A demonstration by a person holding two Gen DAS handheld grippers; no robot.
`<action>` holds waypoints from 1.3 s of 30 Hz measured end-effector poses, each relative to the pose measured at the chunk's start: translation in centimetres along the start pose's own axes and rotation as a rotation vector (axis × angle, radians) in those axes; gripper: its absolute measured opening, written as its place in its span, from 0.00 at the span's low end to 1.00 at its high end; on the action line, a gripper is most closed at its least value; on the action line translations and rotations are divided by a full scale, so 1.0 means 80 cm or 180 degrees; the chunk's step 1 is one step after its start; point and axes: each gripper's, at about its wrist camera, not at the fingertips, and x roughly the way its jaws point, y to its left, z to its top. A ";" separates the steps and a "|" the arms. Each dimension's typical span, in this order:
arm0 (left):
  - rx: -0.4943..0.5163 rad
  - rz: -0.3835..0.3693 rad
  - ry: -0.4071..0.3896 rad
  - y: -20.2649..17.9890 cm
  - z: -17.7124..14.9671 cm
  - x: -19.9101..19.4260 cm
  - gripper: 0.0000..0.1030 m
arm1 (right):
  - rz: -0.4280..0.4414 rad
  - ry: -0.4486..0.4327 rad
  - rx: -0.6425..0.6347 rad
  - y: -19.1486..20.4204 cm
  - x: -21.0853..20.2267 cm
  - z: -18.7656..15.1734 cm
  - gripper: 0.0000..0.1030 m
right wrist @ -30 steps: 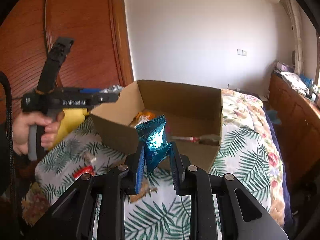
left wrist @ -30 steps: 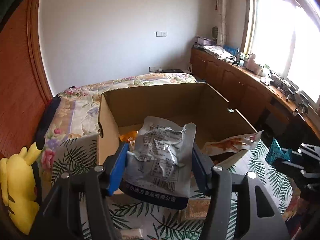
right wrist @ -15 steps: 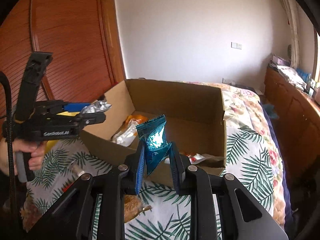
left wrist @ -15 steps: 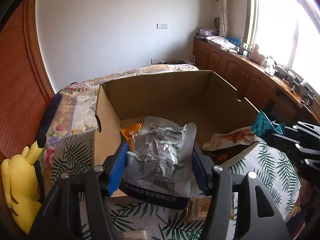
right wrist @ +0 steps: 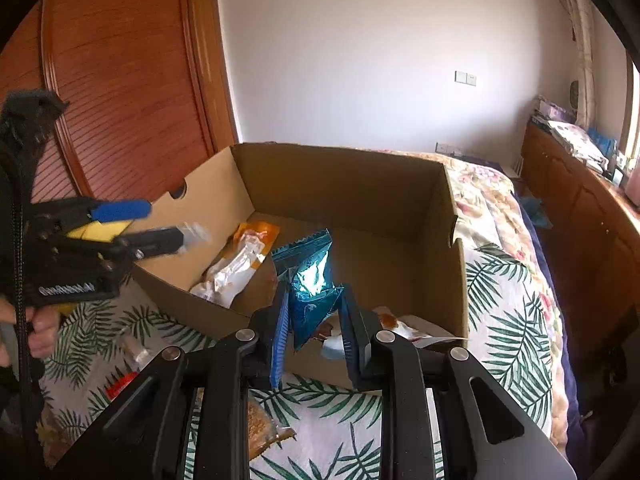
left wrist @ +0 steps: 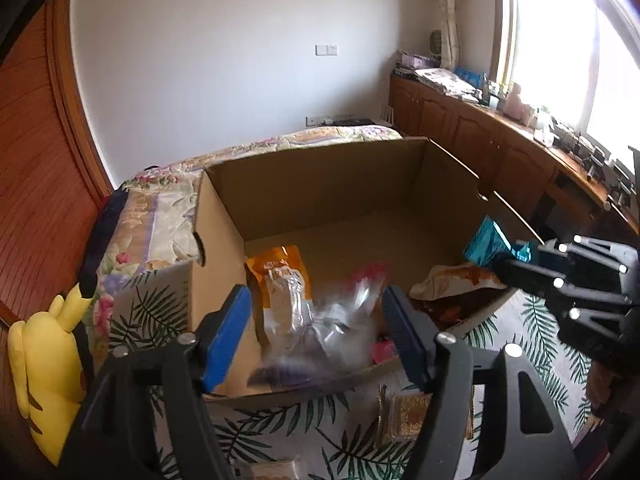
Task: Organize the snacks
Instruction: 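Carry both snacks over the cardboard box and open both tools to drop them, then move both open tools back down to the remaining snacks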
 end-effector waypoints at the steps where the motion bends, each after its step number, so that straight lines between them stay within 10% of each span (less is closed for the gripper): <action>1: -0.0026 0.0011 -0.0018 0.002 0.002 -0.001 0.67 | -0.0007 0.0005 0.0001 0.001 0.002 0.000 0.21; 12: -0.0101 -0.0090 -0.0189 0.015 -0.002 -0.035 0.70 | -0.0020 -0.0044 0.0004 0.009 0.013 -0.004 0.44; 39: 0.0050 -0.0364 -0.0075 0.025 -0.113 -0.101 0.70 | 0.0334 -0.0372 -0.0193 0.054 -0.087 -0.076 0.45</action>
